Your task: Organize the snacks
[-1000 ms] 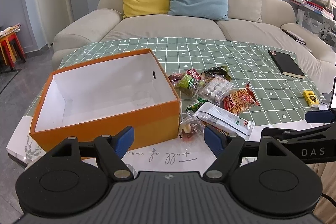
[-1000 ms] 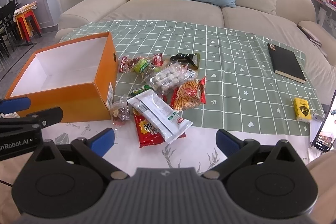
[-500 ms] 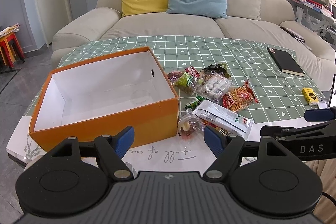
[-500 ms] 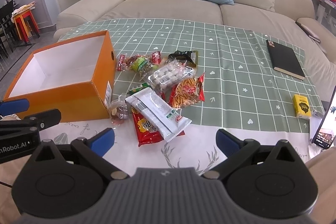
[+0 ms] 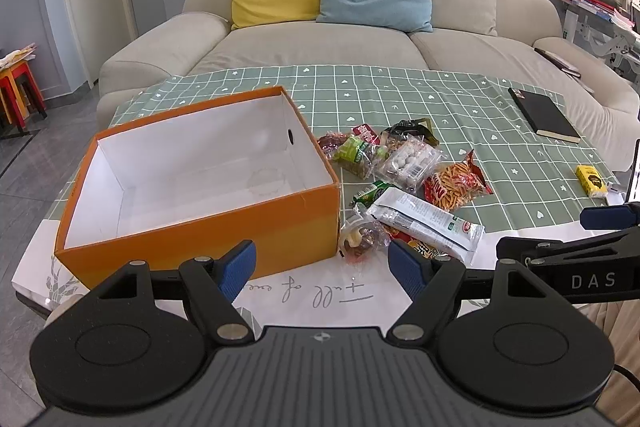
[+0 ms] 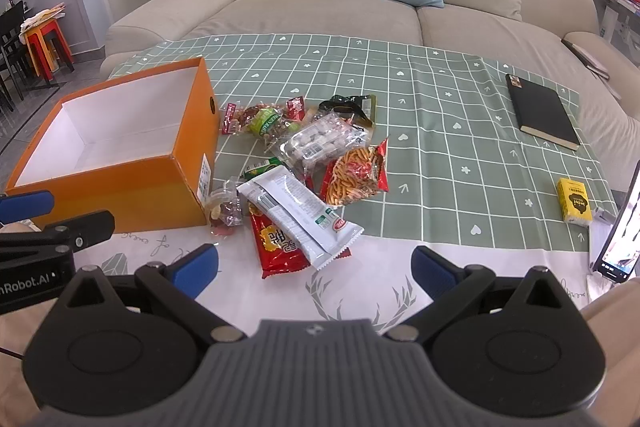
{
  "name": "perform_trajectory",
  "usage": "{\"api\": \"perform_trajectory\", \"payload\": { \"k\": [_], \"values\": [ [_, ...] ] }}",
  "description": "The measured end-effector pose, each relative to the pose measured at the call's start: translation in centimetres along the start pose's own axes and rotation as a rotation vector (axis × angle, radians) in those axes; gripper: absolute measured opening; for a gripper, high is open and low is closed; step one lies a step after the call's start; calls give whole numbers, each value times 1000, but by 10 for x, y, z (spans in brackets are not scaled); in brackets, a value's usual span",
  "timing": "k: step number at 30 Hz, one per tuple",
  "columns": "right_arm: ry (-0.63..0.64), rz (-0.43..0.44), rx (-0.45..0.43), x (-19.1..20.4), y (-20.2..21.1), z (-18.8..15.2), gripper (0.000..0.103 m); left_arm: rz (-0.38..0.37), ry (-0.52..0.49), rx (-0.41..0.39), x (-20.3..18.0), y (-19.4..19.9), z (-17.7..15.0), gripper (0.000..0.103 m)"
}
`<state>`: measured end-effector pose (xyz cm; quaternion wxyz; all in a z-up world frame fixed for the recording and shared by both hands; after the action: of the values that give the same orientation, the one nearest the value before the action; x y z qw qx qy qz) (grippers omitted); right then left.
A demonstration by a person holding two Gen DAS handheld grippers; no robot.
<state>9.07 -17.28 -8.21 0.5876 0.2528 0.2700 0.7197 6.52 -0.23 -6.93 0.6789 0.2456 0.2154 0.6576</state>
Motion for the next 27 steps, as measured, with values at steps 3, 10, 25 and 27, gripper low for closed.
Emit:
{"api": "perform_trajectory", "payload": {
  "k": [3, 10, 25, 27],
  "values": [
    [-1, 0, 1, -1, 0, 0, 99, 0, 0, 0, 0, 0, 0, 89],
    [-1, 0, 3, -1, 0, -1, 99, -1, 0, 1, 0, 1, -1, 88],
    [-8, -8, 14, -4, -2, -3, 99, 0, -3, 4, -2, 0, -3, 88],
    [-8, -8, 15, -4, -2, -2, 99, -1, -2, 5, -2, 0, -3, 88]
  ]
}}
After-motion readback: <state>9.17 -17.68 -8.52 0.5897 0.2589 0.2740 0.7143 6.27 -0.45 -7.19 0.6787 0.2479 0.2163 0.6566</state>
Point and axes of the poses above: each gripper's, at about its wrist camera, not at the fingertips, and y roughly against the way its jaws point, x to its left, z to its top, the point moved 9 cm from there along -y, roughly the way its jaws point, and after that the axes turned 6 degrees about -x, right-handed, at the moved point
